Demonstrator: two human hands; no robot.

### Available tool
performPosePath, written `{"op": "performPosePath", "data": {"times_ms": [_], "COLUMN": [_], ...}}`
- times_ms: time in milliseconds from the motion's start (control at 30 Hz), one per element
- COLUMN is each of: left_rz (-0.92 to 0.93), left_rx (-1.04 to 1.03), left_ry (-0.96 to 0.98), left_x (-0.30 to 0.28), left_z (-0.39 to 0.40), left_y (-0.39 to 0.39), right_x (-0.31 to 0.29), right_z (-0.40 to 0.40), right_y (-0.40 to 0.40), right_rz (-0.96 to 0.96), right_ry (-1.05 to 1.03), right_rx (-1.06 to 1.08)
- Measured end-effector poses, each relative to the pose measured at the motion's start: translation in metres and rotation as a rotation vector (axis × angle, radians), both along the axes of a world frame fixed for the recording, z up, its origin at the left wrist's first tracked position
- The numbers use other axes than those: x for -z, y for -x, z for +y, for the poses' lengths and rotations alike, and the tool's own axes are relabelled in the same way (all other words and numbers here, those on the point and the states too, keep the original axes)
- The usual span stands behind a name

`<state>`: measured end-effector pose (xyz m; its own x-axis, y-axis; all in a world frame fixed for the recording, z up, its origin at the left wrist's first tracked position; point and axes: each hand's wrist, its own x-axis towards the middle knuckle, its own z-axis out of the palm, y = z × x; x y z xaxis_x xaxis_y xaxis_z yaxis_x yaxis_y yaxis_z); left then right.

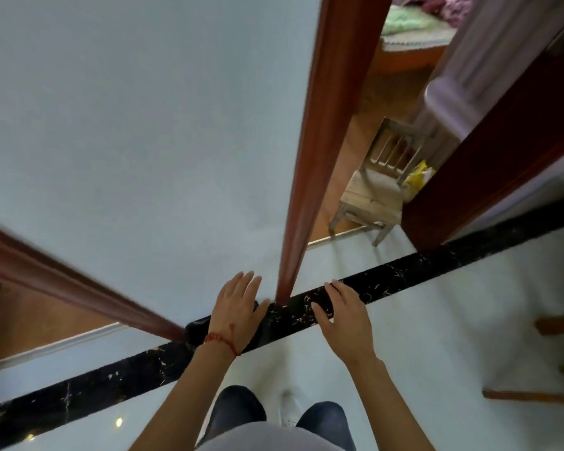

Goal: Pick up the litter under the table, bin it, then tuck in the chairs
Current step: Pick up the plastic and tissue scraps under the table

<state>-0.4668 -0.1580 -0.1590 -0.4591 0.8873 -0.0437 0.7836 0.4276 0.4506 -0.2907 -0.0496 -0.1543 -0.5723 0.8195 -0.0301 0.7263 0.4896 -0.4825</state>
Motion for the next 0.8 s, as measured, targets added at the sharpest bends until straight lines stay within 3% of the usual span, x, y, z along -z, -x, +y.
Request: {"op": "performPosePath", "data": {"times_ms": [367, 800], "left_rz": [0.001, -0.028], "left_rx": [0.517, 1.100], "left_ry": [0.004, 0.015], "left_x": [-0.002, -0.016], "left_z": [0.034, 0.025], "left_y": [-0.007, -0.153], "right_x": [-0.004, -0.020], "right_z": [-0.062, -0.204], "right_y": [-0.063, -0.164], "right_rz": [-0.063, -0.026], "right_ry": [0.019, 0.040], "right_rx": [0.576, 1.181]}}
